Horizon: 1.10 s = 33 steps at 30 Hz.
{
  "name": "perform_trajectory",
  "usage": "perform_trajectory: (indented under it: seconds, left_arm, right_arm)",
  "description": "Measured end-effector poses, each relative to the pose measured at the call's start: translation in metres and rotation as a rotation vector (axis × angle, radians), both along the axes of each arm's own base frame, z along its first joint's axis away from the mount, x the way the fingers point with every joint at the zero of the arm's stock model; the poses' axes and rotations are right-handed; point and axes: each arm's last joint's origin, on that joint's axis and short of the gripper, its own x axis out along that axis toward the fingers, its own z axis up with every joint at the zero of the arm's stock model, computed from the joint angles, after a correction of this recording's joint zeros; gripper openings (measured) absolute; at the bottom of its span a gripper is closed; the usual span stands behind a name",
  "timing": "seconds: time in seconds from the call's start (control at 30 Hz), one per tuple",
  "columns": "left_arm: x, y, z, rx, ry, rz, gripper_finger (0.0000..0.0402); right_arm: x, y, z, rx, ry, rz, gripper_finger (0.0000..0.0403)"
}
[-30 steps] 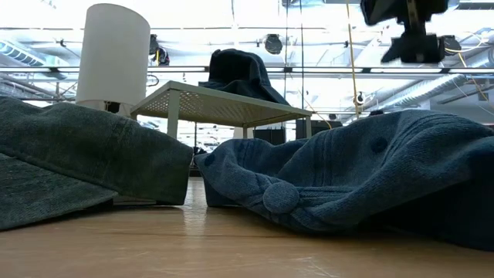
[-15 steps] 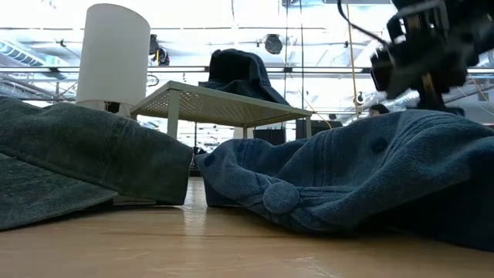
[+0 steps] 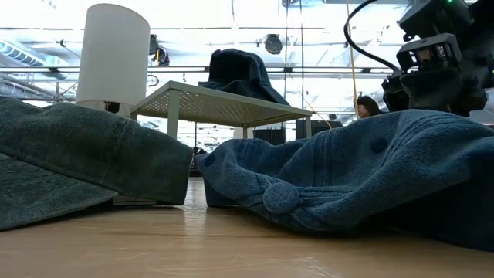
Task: Pick & Place hat
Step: Stack the blue cap on the other blue cap on the shelf
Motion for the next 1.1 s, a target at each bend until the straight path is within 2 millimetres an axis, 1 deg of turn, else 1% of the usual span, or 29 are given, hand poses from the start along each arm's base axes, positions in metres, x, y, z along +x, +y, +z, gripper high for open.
perform_trajectory:
  seconds: [0.27,0.57,0.7,0.8,0.87,1.0,1.1]
  left_arm:
    - [0.0,0.0,0.0,-0.001,0.001,0.0,0.0328]
    - [0.0,0.0,0.0,-0.019,0.011,-0.014,0.0314]
    - [0.0,-0.001,0.0,-0.02,0.011,-0.015,0.0314]
    - [0.0,-0.001,0.0,-0.021,0.012,-0.015,0.0321]
    - [-0.001,-0.001,0.0,-0.026,0.014,-0.019,0.0326]
    - [-0.001,-0.001,0.0,-0.037,0.02,-0.028,0.033]
    - [-0.001,-0.001,0.0,-0.038,0.021,-0.028,0.0327]
  right_arm:
    - [0.002,0.002,-0.002,-0.03,-0.003,-0.029,0.0274]
    - [0.02,0.017,-0.019,0.008,-0.011,-0.004,0.0274]
    - [0.031,0.025,-0.022,0.013,-0.029,0.019,0.0274]
    - [0.042,0.031,-0.021,-0.019,-0.034,0.063,0.0274]
    - [0.051,0.034,-0.021,-0.038,-0.047,0.094,0.0274]
    - [0.067,0.04,-0.02,-0.017,-0.088,0.155,0.0274]
    - [0.072,0.043,-0.023,-0.015,-0.078,0.186,0.0274]
